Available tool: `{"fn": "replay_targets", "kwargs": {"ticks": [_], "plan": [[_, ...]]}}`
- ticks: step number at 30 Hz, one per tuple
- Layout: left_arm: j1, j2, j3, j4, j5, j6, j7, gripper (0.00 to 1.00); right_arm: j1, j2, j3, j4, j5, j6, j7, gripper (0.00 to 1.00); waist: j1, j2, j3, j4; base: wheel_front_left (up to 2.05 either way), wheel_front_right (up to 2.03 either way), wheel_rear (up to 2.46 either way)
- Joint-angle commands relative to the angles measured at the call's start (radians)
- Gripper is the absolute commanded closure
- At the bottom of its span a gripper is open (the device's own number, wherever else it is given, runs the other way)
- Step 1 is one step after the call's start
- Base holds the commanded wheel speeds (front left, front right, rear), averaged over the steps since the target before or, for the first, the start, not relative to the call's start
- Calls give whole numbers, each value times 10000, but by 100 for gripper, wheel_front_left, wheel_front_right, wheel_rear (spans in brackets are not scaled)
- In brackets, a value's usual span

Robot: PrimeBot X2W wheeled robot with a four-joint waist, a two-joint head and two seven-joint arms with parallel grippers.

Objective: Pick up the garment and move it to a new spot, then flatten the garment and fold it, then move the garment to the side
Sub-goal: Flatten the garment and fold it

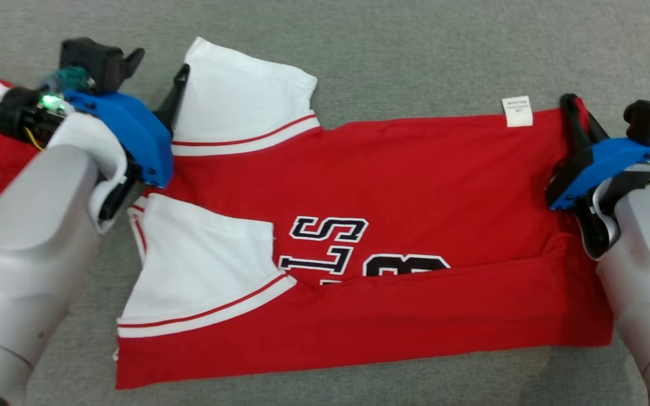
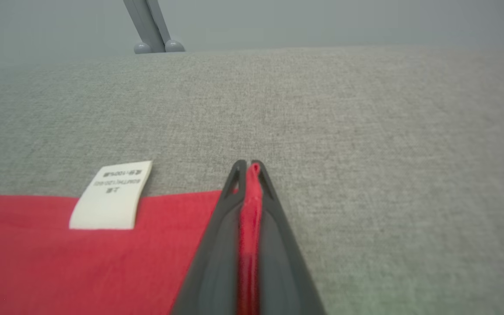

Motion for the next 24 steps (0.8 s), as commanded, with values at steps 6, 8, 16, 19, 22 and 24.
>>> {"fn": "replay_targets", "kwargs": {"ticks": [6,8,16,19,22,24], "plan": [[-932,1159,-1087,-633,-1876,-2,1052,0,-342,505,552,-16,222,-26,-67,100,1,0,612,-754,0,0,0],[-1125,1440,-1355,-619,-2228,-2,1255,0,-450,608,683,-92,307,-27,-80,100,1,0,805,-969,0,0,0],[-1474,1662,-2003,-11,-3056,-3,1130,18,-487,713,1008,-295,596,-35,-124,100,1,0,1098,-1361,0,0,0],[-1523,1566,-2308,58,-3166,-3,906,100,-399,632,975,-429,640,-35,-131,100,1,0,1049,-1316,0,0,0],[-1604,1550,-2581,1,-3248,7,548,100,-330,598,883,-642,656,-33,-144,100,1,0,936,-1196,0,0,0],[-1721,1499,-2671,-17,-3309,7,54,100,-277,575,801,-833,592,-26,-148,100,1,0,831,-1093,0,0,0]]}}
